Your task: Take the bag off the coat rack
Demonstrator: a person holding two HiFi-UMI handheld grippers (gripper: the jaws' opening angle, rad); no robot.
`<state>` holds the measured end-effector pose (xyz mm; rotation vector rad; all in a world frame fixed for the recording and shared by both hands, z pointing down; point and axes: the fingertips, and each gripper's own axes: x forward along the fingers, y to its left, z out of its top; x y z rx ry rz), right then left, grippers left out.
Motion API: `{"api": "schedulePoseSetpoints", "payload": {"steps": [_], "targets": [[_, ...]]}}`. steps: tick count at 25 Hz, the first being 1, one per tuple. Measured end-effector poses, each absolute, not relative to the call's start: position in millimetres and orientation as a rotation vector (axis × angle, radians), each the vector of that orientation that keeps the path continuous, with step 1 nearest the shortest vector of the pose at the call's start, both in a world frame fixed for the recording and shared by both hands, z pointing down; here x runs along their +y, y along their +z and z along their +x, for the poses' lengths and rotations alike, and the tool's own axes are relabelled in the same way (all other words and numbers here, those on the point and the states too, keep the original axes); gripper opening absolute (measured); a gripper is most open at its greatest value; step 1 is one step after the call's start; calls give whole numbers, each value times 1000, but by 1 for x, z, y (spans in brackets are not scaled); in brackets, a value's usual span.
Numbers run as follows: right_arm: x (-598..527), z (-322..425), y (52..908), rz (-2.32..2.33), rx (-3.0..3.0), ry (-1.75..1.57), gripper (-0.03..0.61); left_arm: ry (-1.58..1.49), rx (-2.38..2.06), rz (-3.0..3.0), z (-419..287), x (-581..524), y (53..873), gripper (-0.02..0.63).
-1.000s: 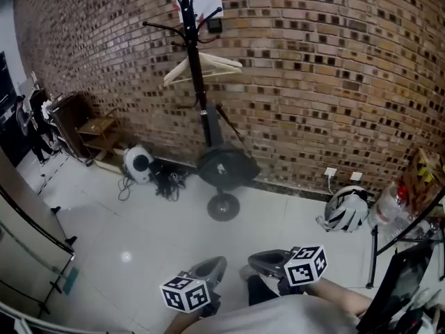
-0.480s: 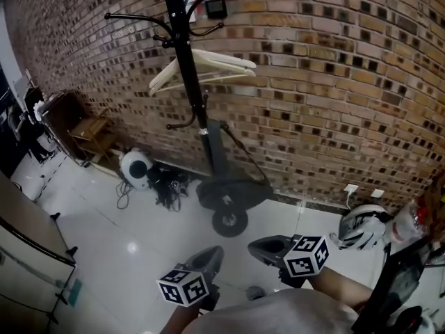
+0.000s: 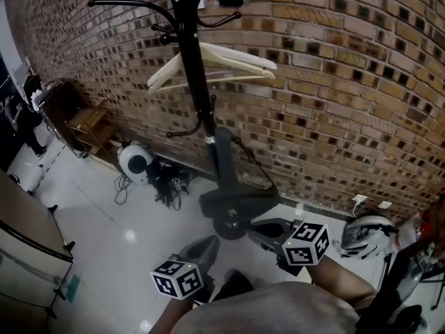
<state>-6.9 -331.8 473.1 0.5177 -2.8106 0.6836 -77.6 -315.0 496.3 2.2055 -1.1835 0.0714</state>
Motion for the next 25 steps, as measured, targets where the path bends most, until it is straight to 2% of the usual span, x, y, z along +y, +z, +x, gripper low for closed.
{"api": "schedulePoseSetpoints", "payload": {"steps": [8,13,19,22,25], "targets": [[-427,-38,457,630,-2811,556,94,92,-1141,2236,-104,-393,487,2],[-496,-53,457,826,-2773,459,206,102,-1129,2214,-130,-423,494,2],[-556,-66,477,936,-2721,462,207,99,-1124,2177,-162,-455,507,2],[-567,-78,486,947,-2706,466,187,107,-1110,2156,-172,-465,517,2],[-576,-81,495,994,-2676,454,103,104,-1098,2145,-178,-474,524,2]]}}
